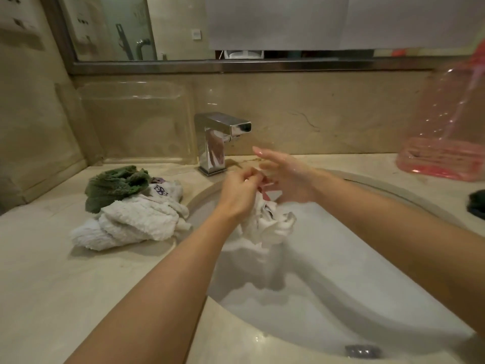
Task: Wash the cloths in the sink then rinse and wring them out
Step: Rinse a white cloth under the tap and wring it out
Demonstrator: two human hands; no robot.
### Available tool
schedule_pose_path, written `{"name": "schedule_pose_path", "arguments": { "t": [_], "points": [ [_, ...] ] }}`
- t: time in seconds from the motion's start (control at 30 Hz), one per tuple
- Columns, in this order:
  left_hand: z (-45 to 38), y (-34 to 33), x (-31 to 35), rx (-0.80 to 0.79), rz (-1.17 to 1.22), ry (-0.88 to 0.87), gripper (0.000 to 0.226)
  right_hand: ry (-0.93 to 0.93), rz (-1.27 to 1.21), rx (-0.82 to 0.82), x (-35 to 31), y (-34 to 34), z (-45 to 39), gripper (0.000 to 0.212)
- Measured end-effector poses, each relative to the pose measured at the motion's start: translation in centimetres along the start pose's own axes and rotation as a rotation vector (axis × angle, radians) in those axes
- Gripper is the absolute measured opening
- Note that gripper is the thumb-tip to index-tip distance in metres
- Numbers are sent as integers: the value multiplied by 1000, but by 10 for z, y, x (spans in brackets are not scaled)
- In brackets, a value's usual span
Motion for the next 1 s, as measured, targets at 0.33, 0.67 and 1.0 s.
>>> {"name": "schedule_pose_path", "arguments": {
  "t": [0.33, 0.67, 1.0],
  "points": [
    [18, -39, 21, -296, 45, -168, 33, -255, 182, -471, 91, -51, 56, 64],
    [17, 19, 9, 321, -14, 26, 45, 117, 675, 635, 38, -40, 58, 21],
    [29, 11, 11, 381, 93, 175, 41, 295, 1078, 777, 21, -33, 85, 33]
  ]
}}
Point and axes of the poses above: each hand's wrist, its own z-axis away from the middle knuckle, its own y-axis out of the back of the hand, x = y × z, the point moved 9 cm from there along -z, towards the middle knuckle, and after that the axes turned 4 degrees about -y, right-handed, at the moved point
